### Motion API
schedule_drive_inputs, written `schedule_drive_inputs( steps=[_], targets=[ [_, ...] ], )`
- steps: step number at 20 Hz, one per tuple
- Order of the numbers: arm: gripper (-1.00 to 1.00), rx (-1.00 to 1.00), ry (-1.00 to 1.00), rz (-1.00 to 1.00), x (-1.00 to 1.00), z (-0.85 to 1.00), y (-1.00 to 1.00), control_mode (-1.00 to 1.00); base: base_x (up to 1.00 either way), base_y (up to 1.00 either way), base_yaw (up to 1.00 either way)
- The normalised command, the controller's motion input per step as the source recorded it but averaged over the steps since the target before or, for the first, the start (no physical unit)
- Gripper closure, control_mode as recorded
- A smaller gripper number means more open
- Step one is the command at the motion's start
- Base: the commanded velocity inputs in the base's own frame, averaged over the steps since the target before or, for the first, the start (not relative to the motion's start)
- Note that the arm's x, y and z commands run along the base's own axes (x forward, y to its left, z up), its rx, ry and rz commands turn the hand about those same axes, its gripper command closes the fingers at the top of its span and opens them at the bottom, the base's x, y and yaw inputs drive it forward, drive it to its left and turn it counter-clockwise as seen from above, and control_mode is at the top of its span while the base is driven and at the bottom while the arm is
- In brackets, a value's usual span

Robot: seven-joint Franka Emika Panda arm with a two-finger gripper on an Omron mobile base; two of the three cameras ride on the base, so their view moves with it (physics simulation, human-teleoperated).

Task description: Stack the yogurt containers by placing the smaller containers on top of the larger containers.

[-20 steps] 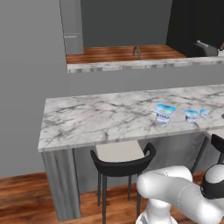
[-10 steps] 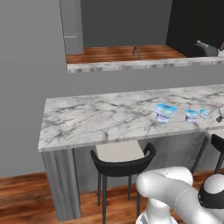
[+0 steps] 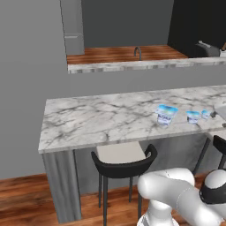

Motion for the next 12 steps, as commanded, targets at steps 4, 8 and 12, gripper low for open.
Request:
schedule_drive_inputs(
  steps=[4,8,12],
  targets=[
    [-1.0,0.15,0.04,-0.1,0.32,0.0,-0.22,-1.0,0.0,0.0,0.0],
    [-1.0,0.16,0.06,-0.11,0.19,0.0,-0.32,-1.0,0.0,0.0,0.0],
    [-1.0,0.19,0.07,-0.12,0.12,0.0,-0.31,-1.0,0.0,0.0,0.0]
  ],
)
